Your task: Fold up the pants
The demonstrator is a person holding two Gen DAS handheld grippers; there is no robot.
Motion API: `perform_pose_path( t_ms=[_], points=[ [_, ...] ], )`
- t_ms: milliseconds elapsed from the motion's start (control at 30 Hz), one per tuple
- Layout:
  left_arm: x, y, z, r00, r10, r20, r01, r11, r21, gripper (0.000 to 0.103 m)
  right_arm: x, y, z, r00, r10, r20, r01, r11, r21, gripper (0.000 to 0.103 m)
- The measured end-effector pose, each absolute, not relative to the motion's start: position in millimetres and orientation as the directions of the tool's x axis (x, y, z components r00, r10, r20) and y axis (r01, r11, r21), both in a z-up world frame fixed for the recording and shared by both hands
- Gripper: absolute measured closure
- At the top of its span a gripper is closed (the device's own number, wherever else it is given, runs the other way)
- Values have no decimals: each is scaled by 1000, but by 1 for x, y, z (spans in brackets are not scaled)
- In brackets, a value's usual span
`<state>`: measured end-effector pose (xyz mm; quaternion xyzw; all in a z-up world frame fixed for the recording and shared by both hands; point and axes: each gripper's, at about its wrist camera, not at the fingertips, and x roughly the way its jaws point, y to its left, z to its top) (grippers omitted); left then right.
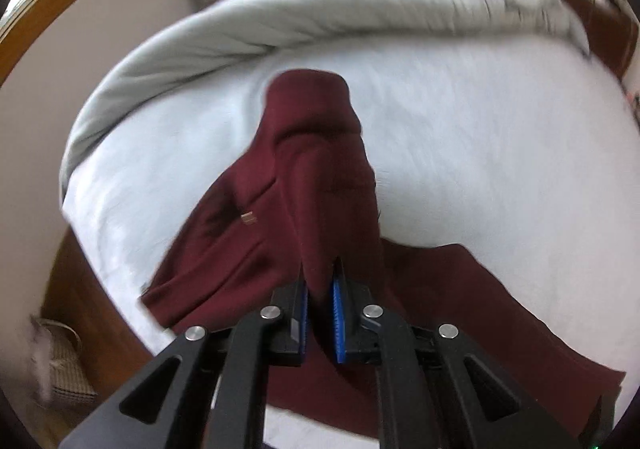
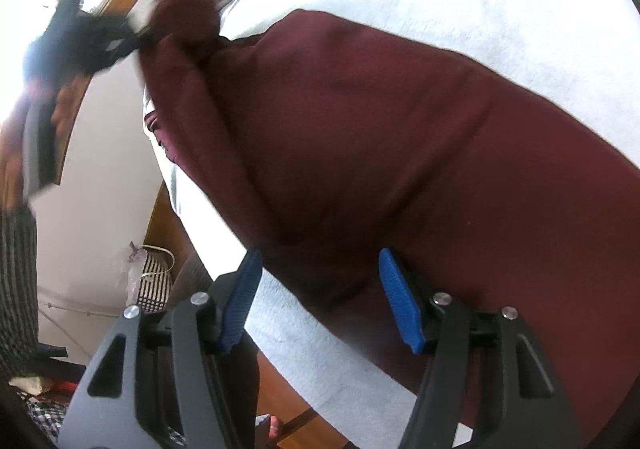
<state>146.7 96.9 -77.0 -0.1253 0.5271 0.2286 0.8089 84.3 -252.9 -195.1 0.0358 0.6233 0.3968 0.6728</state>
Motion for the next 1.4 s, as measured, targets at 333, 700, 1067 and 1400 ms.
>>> perform_pose_path(
  t_ms=[333, 700, 1067, 1400],
  points=[
    [53, 148, -159, 360, 114, -926, -657, 735, -165, 83, 77, -249, -193, -97, 541, -835, -492, 703, 513, 34],
    [43, 89, -84, 579, 147, -802, -533, 813, -236, 44, 78, -257, -175, -17, 564, -826, -423, 744, 516, 34],
    [90, 67, -193, 354, 64, -933, -426, 899, -100, 51, 74, -258, -198, -18, 500, -866, -390, 794, 467, 35],
    [87, -43, -156, 438, -168, -883, -201, 939, -278, 36, 45, -382, -161, 109, 538, -836, -159, 840, 519, 35]
  ],
)
